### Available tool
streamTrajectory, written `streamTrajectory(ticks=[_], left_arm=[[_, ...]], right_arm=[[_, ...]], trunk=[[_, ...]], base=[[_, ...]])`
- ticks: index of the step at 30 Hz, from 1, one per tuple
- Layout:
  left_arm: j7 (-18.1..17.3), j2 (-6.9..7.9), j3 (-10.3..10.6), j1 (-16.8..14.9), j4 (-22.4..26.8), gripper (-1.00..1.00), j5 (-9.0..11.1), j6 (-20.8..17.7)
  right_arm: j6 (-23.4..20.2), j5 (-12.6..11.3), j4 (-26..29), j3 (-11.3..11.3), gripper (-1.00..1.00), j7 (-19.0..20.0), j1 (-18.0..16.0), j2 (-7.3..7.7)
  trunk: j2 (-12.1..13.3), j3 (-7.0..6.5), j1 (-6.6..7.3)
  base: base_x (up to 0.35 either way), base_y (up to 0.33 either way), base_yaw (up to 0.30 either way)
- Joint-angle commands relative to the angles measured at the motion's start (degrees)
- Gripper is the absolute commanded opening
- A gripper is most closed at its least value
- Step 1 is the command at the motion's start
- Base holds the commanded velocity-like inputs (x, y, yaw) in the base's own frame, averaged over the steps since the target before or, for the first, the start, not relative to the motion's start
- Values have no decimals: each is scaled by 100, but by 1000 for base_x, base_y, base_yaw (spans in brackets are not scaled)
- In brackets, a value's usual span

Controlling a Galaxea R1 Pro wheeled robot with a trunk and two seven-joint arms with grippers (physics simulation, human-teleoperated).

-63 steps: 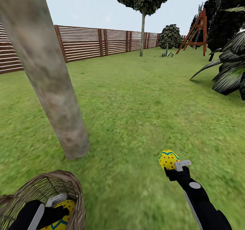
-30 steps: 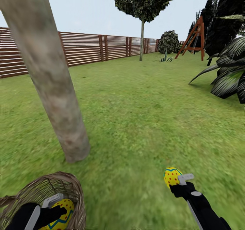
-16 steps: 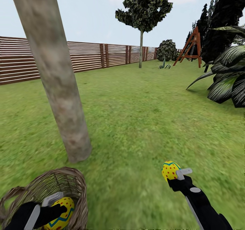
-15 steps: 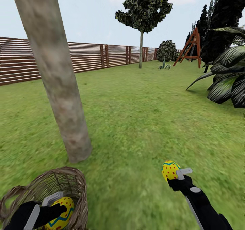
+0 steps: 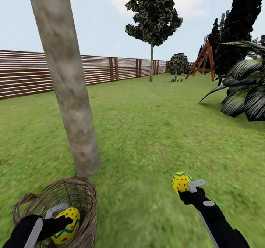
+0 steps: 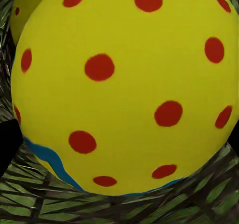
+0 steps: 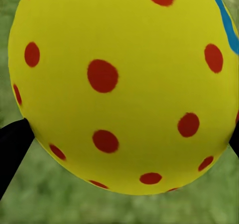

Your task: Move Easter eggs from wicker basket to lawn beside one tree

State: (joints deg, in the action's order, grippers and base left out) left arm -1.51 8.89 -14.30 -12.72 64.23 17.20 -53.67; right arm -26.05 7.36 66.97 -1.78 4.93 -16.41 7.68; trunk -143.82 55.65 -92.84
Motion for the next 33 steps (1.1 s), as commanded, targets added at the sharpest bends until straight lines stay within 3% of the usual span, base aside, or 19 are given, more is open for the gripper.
streamTrajectory(ticks=[1, 10, 16, 33], left_arm=[[-14, -1, -13, -3, 25, -100, -6, -23], [-4, -10, -76, -3, 26, -100, 2, -29], [10, -91, -82, -3, 29, -100, -3, -29], [28, -133, -65, -3, 37, -100, -8, -24]], right_arm=[[-34, 63, 9, -21, -100, 35, -2, -1], [-51, 63, -6, -46, -100, 36, -2, -4], [-50, 78, -58, -317, -100, 22, -2, -39], [-213, 90, -123, -323, -100, 17, -2, -100]], trunk=[[-1, -17, 4], [11, -216, 27], [19, -349, 42], [42, -726, 86]], base=[[-2, 0, 0], [245, 0, 0], [15, 0, 1], [0, 0, 225]])
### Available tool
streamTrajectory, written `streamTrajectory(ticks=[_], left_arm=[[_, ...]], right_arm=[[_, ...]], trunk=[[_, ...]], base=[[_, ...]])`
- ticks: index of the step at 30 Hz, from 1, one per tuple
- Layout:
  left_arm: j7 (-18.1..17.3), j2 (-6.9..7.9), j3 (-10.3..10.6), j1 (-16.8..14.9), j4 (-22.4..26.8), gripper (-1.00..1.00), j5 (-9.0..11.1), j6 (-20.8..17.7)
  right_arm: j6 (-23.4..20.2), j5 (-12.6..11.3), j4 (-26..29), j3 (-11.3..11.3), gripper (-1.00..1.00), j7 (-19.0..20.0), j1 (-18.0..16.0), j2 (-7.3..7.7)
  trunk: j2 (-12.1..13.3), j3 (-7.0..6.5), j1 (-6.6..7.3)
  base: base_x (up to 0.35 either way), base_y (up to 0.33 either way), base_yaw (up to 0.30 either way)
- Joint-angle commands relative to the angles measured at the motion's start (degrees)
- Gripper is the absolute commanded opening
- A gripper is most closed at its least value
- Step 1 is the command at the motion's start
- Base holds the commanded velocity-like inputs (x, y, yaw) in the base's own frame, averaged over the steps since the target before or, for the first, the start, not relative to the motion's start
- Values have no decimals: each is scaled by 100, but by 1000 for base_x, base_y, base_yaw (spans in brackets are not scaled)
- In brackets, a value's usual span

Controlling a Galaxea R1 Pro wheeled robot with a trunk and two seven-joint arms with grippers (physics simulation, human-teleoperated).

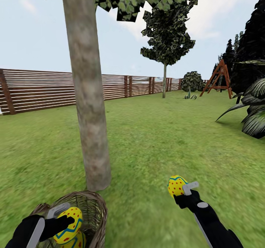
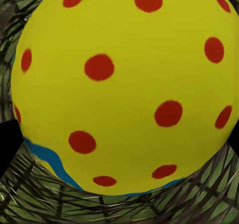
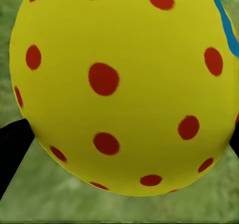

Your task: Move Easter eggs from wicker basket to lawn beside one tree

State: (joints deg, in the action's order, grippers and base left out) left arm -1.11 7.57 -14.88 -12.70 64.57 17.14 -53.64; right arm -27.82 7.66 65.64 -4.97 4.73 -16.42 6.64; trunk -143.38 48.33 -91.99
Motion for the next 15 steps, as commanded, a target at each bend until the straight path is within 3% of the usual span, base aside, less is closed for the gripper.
streamTrajectory(ticks=[1, 5, 7, 8, 9, 10, 11, 15], left_arm=[[-12, -1, -6, -4, 7, -100, -2, -24], [-12, -1, 1, -4, 69, -100, -6, -31], [-19, -1, 2, -4, 66, -100, -5, -31], [-20, -1, 6, -4, 66, -100, -6, -31], [-20, -5, 9, -4, 65, -100, -6, -32], [-21, -10, 16, -4, 65, -100, -5, -32], [-16, -65, 24, -4, 66, -100, -8, -32], [-37, -140, 3, -4, 144, -100, -18, -32]], right_arm=[[-99, 60, 10, -4, -100, 37, -2, 4], [-135, 50, 9, -4, -100, 37, -2, 4], [-184, 53, -379, 13, -100, 25, -2, -16], [-407, 63, -673, 27, -100, 2, -4, -25], [-1153, 129, -849, 1, -100, -63, -6, -82], [-2114, 296, -649, -133, -100, -99, -6, -152], [-2631, 399, -380, -213, -100, -93, -8, -176], [-2788, 445, -245, -195, -100, -93, -7, -184]], trunk=[[-1, -16, 4], [4, -105, 14], [7, -140, 19], [8, -155, 22], [10, -173, 24], [11, -193, 27], [12, -215, 29], [133, -290, 97]], base=[[0, 0, 153], [0, 0, 101], [0, 0, 10], [0, 0, 3], [0, 0, 1], [0, 0, 0], [0, 0, 0], [0, 0, 0]])
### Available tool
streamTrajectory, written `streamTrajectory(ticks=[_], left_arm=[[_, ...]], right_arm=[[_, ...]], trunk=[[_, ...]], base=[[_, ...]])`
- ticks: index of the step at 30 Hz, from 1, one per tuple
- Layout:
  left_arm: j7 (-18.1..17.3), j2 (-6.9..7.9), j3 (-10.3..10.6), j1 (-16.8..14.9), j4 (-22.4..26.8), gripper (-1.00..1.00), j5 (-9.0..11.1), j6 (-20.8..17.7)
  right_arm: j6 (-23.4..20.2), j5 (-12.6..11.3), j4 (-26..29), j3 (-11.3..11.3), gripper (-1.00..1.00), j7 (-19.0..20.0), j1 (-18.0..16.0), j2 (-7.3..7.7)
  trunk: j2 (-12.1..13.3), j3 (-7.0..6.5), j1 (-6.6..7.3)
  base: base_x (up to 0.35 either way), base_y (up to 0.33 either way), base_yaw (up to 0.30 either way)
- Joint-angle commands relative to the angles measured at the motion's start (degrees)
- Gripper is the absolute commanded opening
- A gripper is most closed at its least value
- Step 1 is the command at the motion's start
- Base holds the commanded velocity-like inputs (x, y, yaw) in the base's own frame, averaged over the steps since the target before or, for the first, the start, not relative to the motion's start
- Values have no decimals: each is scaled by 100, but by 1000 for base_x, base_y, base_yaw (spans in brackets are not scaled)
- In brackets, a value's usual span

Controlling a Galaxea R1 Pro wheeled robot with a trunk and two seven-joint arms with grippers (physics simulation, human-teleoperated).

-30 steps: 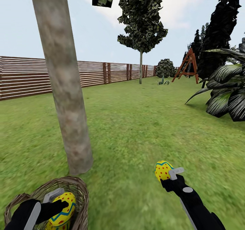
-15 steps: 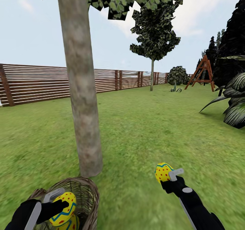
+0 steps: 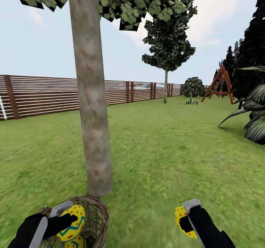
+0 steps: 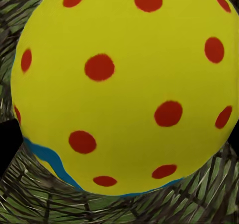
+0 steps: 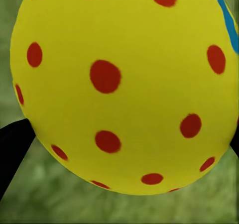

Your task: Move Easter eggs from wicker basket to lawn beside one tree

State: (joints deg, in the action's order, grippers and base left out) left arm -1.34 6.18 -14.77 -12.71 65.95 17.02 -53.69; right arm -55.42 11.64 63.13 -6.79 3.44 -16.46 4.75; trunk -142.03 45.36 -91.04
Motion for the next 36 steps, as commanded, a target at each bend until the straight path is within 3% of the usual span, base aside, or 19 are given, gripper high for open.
streamTrajectory(ticks=[1, 11, 18, 26, 29, 33, 36], left_arm=[[-22, -2, -13, -3, 66, -100, -6, -27], [-1, -9, -11, -3, 43, -100, -16, -36], [5, -14, 4, -3, 25, -100, -22, -98], [10, -18, 29, -3, 44, -100, -54, -238], [11, -10, 37, -3, -134, -100, -66, -244], [14, 57, 35, -3, -784, -100, -205, -254], [81, 43, 37, -3, -929, -100, -689, -253]], right_arm=[[-22, 48, 15, 22, -100, 35, 0, 2], [-13, 49, 60, 46, -100, 26, -4, -1], [-13, 59, 45, 45, -100, 17, 0, -7], [-22, 62, 42, 28, -100, 12, -4, -14], [-22, 78, 22, 4, -100, 9, -2, -21], [-28, 86, 7, -25, -100, 8, 0, -45], [-30, 84, 1, -25, -100, 8, -3, -68]], trunk=[[38, -11, 24], [439, -191, 243], [720, -317, 397], [1041, -460, 573], [1161, -514, 639], [1322, -586, 727], [1442, -640, 793]], base=[[0, 0, 0], [0, 0, 0], [-264, 0, 0], [-24, 0, 0], [0, 0, 0], [0, 0, 0], [0, 0, 0]])
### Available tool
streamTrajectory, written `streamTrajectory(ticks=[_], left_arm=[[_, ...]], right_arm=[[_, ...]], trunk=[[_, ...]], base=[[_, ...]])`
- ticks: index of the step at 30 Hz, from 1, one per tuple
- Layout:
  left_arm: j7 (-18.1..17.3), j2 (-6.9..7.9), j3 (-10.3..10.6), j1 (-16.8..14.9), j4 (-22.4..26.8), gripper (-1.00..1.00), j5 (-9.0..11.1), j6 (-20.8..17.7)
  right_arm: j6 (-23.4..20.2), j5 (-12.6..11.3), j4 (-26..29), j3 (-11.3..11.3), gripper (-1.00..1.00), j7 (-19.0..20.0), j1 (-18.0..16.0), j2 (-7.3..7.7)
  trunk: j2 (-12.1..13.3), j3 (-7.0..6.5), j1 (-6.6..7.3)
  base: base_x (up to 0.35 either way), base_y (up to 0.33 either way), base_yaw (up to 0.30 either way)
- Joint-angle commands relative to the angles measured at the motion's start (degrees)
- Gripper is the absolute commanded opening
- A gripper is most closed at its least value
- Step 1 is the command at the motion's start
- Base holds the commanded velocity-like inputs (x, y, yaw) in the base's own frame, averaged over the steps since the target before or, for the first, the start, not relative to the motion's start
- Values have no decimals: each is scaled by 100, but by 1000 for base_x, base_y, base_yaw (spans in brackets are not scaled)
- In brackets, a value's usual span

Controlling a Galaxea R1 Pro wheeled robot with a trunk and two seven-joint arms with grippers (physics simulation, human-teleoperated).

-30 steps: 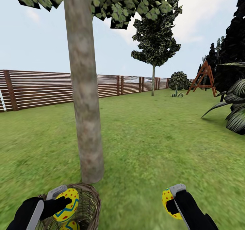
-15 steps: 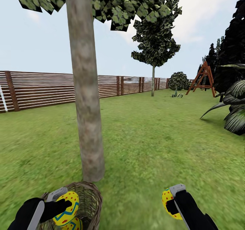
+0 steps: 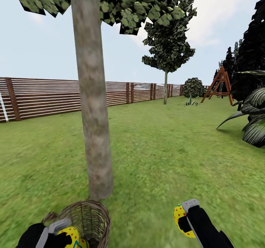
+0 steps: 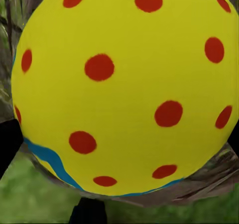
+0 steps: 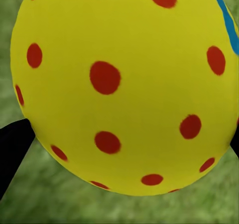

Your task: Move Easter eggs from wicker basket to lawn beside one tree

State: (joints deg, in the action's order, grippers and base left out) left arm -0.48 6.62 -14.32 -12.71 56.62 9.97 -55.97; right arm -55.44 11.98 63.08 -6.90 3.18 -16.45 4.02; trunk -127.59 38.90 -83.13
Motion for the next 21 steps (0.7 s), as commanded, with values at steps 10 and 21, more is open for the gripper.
streamTrajectory(ticks=[10, 21], left_arm=[[-160, -52, -47, -3, -30, -100, -47, -20], [-219, -60, -65, -3, 310, -100, -34, -19]], right_arm=[[-28, 38, 2, -4, -100, 37, -1, 11], [-3, 45, -204, -22, -100, 33, 1, -14]], trunk=[[359, -155, 199], [479, -209, 265]], base=[[0, 0, 0], [-91, -102, 0]])
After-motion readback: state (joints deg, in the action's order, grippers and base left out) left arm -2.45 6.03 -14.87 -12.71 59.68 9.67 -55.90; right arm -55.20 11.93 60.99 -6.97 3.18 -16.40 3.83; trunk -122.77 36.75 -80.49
